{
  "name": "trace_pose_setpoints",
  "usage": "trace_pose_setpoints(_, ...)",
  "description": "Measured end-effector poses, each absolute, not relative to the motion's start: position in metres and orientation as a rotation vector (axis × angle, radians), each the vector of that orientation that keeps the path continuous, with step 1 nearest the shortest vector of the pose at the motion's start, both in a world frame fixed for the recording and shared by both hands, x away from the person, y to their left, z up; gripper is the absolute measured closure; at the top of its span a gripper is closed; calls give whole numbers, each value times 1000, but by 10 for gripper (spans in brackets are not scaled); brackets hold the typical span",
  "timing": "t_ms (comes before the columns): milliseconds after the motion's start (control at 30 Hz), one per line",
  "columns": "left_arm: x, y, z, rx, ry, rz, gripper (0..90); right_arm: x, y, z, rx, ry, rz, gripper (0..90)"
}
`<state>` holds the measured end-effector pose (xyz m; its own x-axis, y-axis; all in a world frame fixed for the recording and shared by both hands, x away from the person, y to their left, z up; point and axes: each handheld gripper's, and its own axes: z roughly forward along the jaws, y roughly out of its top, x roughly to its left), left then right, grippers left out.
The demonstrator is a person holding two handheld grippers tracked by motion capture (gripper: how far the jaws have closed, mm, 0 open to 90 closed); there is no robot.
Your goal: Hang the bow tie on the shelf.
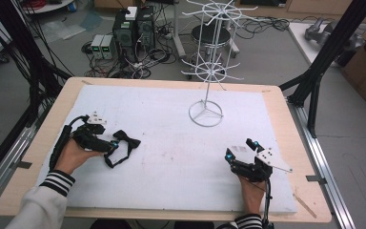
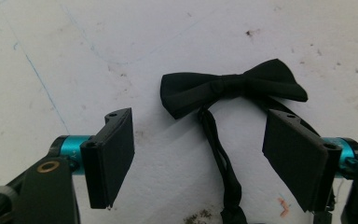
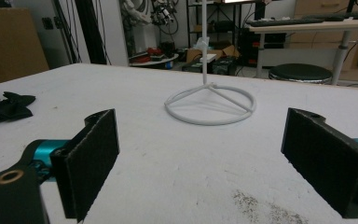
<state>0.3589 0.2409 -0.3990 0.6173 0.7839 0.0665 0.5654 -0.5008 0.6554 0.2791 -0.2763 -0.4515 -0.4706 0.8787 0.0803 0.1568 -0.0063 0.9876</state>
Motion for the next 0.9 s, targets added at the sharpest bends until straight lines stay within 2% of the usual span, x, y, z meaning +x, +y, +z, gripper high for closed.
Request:
trace_pose_setpoints(133, 360, 240, -401, 2255, 1056, 457, 260, 279, -276, -452, 1081, 1669, 1528, 103)
trace_pose_setpoints(167, 361, 239, -401, 2264, 1056, 448, 288, 279, -276, -451, 1082, 1668, 1529, 103)
trace_pose_setpoints(567, 369, 235, -412, 2316, 1126, 382, 388, 279, -276, -452, 1071, 1671, 1529, 103)
trace_pose_setpoints(700, 370, 234, -414, 2322, 1138, 366, 451, 279, -276, -452, 1078, 1670, 1530, 103)
trace_pose_setpoints(867, 372, 232, -416, 2327, 1150, 362, 487, 279, -276, -452, 1080, 1670, 1533, 103)
trace_pose_setpoints(900, 373, 232, -416, 2332, 1145, 348, 529, 279, -276, -451, 1080, 1671, 1532, 103)
